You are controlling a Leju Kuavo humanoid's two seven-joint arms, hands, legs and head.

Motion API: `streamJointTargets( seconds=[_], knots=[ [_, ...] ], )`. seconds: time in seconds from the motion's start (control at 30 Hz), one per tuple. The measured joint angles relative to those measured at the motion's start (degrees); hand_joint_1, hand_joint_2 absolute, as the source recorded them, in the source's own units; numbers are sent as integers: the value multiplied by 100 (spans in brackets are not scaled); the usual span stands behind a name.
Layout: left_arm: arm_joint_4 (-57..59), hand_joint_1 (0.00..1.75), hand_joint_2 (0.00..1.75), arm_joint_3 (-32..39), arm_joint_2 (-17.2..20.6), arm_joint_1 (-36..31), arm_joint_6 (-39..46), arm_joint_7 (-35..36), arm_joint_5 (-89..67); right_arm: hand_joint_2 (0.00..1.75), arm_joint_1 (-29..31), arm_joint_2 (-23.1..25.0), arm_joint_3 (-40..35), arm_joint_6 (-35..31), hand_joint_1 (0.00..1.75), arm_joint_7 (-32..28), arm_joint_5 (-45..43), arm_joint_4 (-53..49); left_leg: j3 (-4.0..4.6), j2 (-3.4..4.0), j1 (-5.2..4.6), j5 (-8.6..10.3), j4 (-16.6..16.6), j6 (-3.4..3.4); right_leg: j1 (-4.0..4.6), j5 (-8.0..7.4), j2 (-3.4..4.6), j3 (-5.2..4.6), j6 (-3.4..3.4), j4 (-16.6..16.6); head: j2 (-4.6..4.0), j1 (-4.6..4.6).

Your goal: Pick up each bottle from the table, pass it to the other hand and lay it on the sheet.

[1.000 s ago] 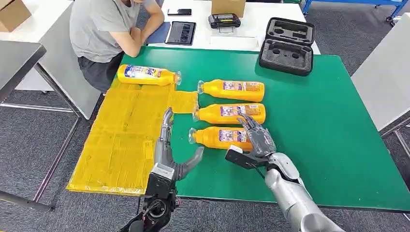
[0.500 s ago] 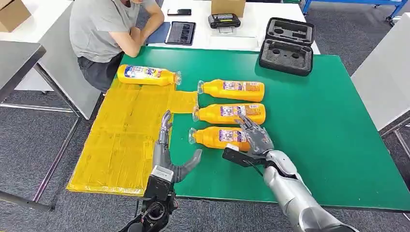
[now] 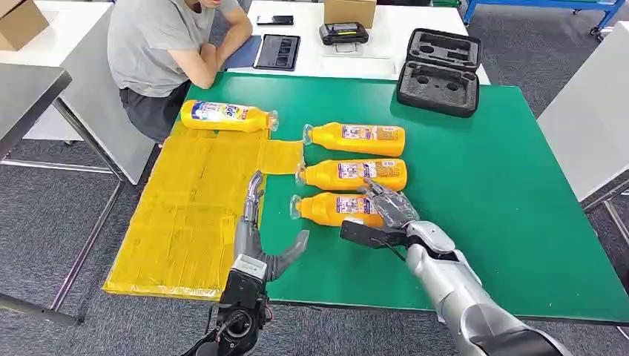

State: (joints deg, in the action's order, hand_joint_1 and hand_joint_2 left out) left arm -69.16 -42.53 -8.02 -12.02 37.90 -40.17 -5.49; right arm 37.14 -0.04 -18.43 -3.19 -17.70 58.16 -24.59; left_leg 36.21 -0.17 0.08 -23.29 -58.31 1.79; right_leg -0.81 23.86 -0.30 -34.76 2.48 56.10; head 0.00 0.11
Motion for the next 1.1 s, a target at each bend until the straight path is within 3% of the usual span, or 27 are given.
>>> streamJointTargets(
  seconds=[0.57, 0.6, 0.63, 0.87, 0.9, 0.93, 1.1],
  knots=[
    [57, 0, 175, 0, -35, -36, -9, 0, -109, 175, 54, -33, -39, 111, 169, -357, -357, 46, -6, 0, 0, 1, 0, 2, 0, 0, -1, 6, 0, 1, 0, 0],
    [63, 0, 175, 0, -35, -35, 0, 0, -122, 175, 36, -26, -20, 61, 159, -451, -489, 41, -6, -1, 0, 1, 0, 2, 1, 0, 0, 6, 0, 1, 0, 0],
    [66, 0, 175, 0, -37, -33, 9, 0, -133, 175, 8, -24, 7, 26, 166, -573, -624, 37, -6, -1, 0, 1, 0, 2, 1, 0, 0, 6, 0, 1, 0, 0],
    [61, 0, 175, 31, -46, -6, 87, 0, -221, 175, -460, 210, 601, 380, 168, -2113, -2344, -262, -3, -2, 3, 0, 0, 0, 3, 0, -2, 4, 0, 2, 0, 0],
    [41, 0, 175, 64, -50, 11, 87, 0, -243, 175, -558, 238, 667, 444, 162, -2177, -2545, -365, 0, -3, 3, 1, 0, 0, 4, 1, -5, 3, -1, 2, 0, 0],
    [26, 0, 175, 96, -59, 32, 87, 0, -260, 175, -647, 278, 735, 490, 171, -2201, -2671, -466, 3, -3, 4, 1, 0, 0, 3, 1, -5, 0, -1, 3, 0, -2],
    [-13, 0, 175, 238, -101, 105, 87, 0, -356, 175, -913, 343, 887, 625, 171, -2210, -3144, -819, 10, -3, 2, 0, 0, 0, 1, 1, -4, -5, -1, 2, 0, 2]
  ],
)
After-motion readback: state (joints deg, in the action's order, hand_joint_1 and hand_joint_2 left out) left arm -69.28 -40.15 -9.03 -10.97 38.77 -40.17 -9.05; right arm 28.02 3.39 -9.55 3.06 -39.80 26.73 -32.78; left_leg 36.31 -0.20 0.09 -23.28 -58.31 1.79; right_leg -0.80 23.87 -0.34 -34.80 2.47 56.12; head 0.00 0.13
